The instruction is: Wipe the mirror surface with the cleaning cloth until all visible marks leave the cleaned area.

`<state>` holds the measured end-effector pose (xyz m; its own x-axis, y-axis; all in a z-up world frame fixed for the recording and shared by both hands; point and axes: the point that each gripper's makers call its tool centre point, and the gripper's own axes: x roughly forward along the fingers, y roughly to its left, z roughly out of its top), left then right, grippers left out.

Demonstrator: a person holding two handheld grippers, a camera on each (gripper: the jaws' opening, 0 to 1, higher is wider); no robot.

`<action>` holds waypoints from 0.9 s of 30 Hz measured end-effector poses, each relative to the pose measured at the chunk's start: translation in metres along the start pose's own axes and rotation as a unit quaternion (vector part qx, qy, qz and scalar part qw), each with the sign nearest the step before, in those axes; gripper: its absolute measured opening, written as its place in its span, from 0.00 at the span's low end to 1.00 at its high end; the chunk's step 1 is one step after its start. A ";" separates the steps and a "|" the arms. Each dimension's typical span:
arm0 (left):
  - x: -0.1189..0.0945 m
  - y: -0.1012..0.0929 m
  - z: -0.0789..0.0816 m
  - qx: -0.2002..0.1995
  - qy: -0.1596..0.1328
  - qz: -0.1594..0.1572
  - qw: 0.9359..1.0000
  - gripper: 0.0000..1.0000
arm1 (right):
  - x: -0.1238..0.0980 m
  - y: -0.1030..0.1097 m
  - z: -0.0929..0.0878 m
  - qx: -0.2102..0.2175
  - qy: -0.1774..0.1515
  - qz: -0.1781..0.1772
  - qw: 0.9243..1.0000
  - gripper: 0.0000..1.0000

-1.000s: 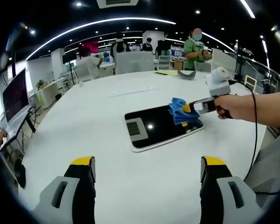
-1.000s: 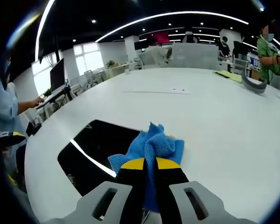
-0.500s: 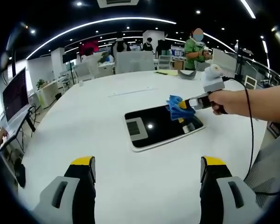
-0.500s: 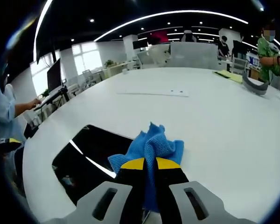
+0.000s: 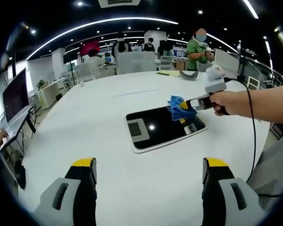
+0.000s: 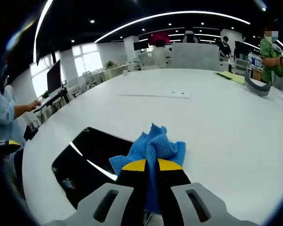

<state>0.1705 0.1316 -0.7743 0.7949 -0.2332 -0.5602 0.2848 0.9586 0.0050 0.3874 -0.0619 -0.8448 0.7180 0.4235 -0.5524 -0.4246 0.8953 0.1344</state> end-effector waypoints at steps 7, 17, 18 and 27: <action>0.001 0.001 0.000 0.001 -0.001 0.001 1.000 0.94 | 0.004 0.002 0.003 0.003 0.002 0.000 1.000 0.03; 0.002 0.002 -0.001 -0.001 -0.001 0.001 1.000 0.94 | 0.017 0.022 0.009 -0.010 0.009 0.016 1.000 0.03; 0.002 0.002 -0.001 -0.001 -0.001 0.002 1.000 0.94 | 0.018 0.024 0.009 -0.012 0.009 0.017 1.000 0.03; 0.002 0.002 0.000 -0.003 -0.002 0.001 1.000 0.94 | 0.022 0.036 0.010 -0.020 0.010 0.030 0.999 0.03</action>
<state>0.1725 0.1329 -0.7757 0.7971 -0.2322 -0.5574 0.2807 0.9598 0.0016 0.3932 -0.0188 -0.8440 0.6795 0.4724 -0.5614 -0.4878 0.8624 0.1352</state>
